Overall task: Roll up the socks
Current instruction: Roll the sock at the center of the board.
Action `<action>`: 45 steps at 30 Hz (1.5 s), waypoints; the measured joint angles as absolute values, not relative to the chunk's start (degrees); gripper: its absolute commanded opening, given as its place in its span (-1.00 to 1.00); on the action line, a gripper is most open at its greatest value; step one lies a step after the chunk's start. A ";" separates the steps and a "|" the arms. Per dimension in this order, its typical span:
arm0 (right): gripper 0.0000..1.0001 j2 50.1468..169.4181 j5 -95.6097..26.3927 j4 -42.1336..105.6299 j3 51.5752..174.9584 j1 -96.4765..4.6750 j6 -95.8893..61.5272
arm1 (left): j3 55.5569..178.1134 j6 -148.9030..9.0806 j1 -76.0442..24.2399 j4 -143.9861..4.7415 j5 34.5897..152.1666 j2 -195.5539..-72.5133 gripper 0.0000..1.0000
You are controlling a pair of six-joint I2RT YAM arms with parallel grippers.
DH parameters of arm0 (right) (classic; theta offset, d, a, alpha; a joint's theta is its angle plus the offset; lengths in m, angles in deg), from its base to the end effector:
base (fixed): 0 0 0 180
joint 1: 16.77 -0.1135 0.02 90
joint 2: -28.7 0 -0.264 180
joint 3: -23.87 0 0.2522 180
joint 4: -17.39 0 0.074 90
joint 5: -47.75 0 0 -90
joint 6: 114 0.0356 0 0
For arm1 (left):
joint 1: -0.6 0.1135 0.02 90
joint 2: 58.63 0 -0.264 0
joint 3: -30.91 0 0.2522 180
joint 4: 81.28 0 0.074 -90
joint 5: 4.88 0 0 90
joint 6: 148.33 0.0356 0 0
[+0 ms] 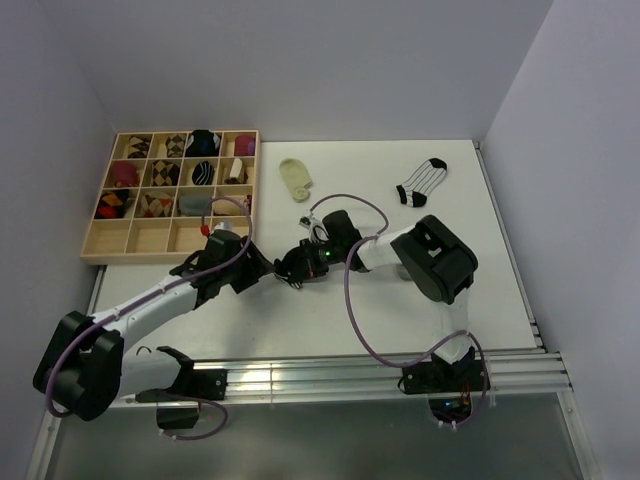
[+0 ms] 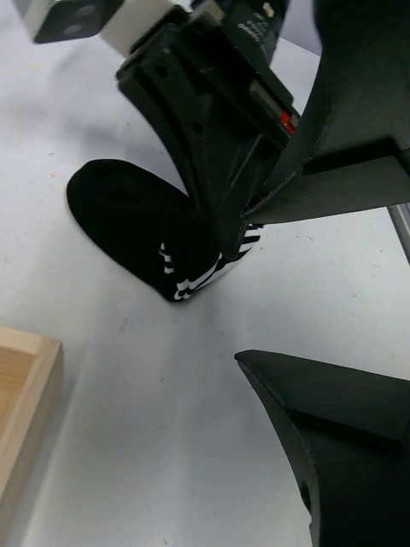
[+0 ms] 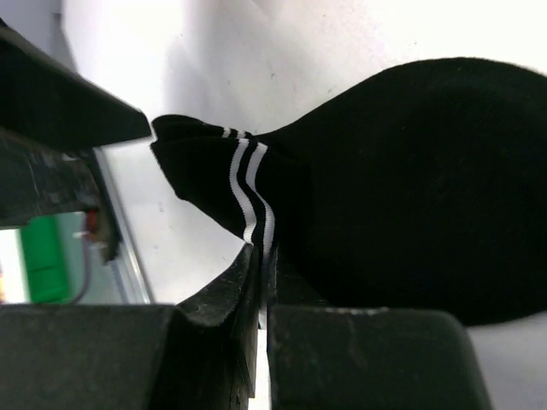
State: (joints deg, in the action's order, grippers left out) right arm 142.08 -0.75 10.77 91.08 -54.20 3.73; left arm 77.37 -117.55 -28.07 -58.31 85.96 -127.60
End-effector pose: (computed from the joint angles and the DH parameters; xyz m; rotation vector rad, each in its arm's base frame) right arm 0.2851 0.2479 0.1098 -0.6330 2.3676 1.3822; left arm 0.2060 -0.1132 0.1852 -0.6505 2.4103 -0.7223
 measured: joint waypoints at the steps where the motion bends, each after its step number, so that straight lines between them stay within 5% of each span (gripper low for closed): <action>1: -1.00 142.85 0.51 10.73 91.67 -53.81 4.43 | 77.05 -117.79 -28.40 -59.11 86.13 -127.86 0.31; 24: -0.88 146.98 7.33 9.48 93.71 -51.23 9.83 | 80.52 -119.06 -29.88 -68.99 86.72 -144.06 0.03; 27: -0.81 146.98 7.29 9.98 93.88 -51.23 9.78 | 81.40 -119.06 -30.19 -69.19 86.75 -145.28 -0.06; 37: -0.11 143.99 4.32 13.79 93.82 -51.30 7.77 | 86.71 -118.91 -32.13 -66.41 84.65 -150.28 -0.30; 45: 0.06 133.28 -11.90 24.34 91.15 -53.50 -0.20 | 89.79 -117.38 -33.38 -64.47 83.47 -152.38 -0.30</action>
